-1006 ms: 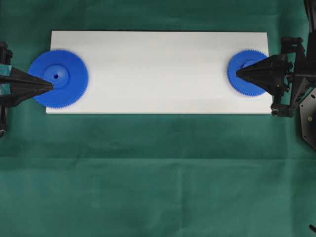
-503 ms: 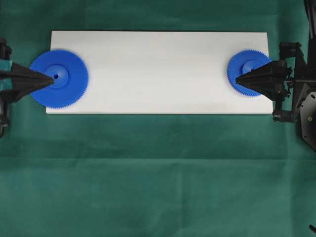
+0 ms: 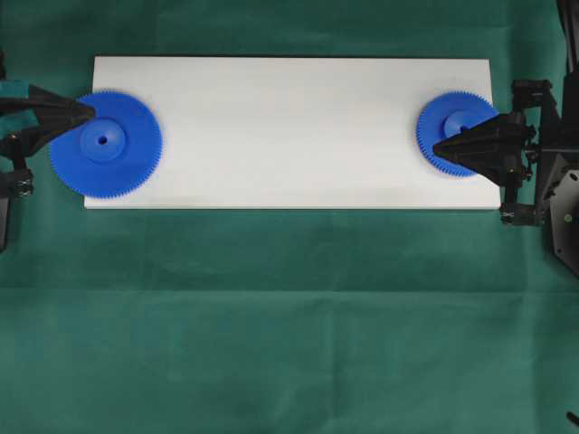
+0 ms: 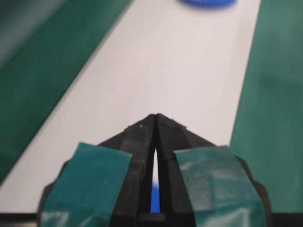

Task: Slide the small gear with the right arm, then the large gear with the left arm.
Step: 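Move the left gripper down into the large blue gear's hub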

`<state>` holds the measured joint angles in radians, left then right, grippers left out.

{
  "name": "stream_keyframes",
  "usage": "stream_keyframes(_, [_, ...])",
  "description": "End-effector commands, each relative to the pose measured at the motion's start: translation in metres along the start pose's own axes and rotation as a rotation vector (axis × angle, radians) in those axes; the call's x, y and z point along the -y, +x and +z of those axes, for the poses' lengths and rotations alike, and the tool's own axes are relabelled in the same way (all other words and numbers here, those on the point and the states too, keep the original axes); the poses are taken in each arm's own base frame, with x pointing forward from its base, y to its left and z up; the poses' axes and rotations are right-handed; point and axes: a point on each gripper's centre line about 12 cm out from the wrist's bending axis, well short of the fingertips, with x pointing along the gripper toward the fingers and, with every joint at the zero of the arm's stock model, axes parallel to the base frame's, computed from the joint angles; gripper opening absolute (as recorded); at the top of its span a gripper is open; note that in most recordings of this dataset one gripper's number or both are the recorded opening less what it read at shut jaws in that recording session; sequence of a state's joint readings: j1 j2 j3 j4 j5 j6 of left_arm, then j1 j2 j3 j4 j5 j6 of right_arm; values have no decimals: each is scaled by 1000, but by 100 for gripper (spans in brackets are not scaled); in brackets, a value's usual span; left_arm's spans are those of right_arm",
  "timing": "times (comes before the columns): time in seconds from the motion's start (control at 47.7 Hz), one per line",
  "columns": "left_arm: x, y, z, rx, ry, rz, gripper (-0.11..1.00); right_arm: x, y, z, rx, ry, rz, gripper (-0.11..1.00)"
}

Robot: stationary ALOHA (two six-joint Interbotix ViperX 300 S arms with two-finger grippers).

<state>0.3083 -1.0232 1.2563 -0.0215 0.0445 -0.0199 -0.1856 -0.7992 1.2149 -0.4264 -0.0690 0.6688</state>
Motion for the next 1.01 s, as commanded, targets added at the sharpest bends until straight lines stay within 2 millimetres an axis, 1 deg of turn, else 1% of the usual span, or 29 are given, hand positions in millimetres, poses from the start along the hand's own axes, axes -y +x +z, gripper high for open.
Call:
stream_keyframes(0.0, [-2, 1, 6, -56, -2, 12, 0, -2, 0, 4, 15, -2, 8, 51])
stream_keyframes(0.23, [-8, 4, -8, -196, -16, 48, 0, -1, 1, 1, 6, -1, 9, 51])
stream_keyframes(0.377, [-14, 8, -22, -291, -29, 77, 0, -1, 1, 2, 10, 1, 10, 51])
stream_keyframes(0.545, [-17, 15, -30, -349, -35, 89, 0, -1, 1, 0, 3, 1, 9, 51])
stream_keyframes(0.691, [-19, 22, -42, -411, -37, 92, 0, -1, 2, -3, -8, -1, 6, 51])
stream_keyframes(0.985, [-26, 34, -63, -472, -55, 121, 0, 0, 2, -4, -10, 1, 6, 51])
